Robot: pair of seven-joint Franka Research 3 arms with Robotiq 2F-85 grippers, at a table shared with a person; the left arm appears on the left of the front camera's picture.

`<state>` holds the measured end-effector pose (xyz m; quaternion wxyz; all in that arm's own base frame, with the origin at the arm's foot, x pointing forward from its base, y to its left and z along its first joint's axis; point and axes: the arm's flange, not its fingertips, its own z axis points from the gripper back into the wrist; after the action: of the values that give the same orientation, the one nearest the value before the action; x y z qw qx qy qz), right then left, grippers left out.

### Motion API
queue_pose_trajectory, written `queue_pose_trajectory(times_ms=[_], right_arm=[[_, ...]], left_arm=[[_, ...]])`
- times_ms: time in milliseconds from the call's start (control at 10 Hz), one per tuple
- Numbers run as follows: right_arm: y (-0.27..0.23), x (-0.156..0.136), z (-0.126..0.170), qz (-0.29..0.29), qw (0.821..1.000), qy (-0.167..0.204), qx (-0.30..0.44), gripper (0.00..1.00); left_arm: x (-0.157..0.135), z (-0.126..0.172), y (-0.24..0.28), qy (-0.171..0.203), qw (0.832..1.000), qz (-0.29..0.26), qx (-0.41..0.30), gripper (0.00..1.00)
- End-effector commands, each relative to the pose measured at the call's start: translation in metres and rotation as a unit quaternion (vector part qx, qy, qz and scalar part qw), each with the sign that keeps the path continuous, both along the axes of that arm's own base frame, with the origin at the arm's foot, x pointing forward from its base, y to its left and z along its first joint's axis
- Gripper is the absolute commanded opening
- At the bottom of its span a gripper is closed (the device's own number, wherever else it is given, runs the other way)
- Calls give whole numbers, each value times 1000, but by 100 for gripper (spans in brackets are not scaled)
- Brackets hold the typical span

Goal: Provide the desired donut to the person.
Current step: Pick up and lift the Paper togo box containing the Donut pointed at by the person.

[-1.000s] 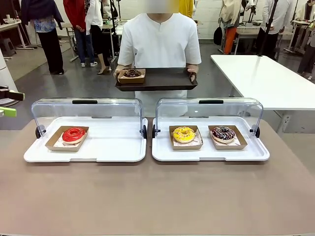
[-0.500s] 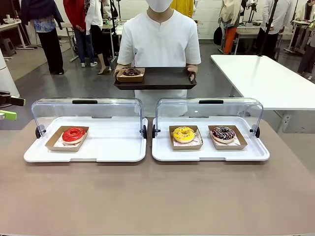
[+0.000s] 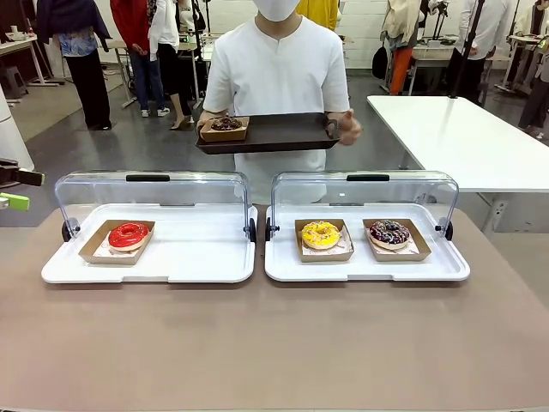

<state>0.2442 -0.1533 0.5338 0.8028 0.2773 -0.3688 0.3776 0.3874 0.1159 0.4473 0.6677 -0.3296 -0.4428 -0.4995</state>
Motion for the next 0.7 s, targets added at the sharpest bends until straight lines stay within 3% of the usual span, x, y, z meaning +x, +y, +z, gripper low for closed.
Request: queue_pose_trajectory(times_ms=[0,600], right_arm=[[1,2,0,5,1000,-11,13,100],[1,2,0,5,1000,-11,13,100]], left_arm=[[-1,-1,1,-2,1000,-1,-5,100],[-1,-1,1,-2,1000,-1,-5,100]])
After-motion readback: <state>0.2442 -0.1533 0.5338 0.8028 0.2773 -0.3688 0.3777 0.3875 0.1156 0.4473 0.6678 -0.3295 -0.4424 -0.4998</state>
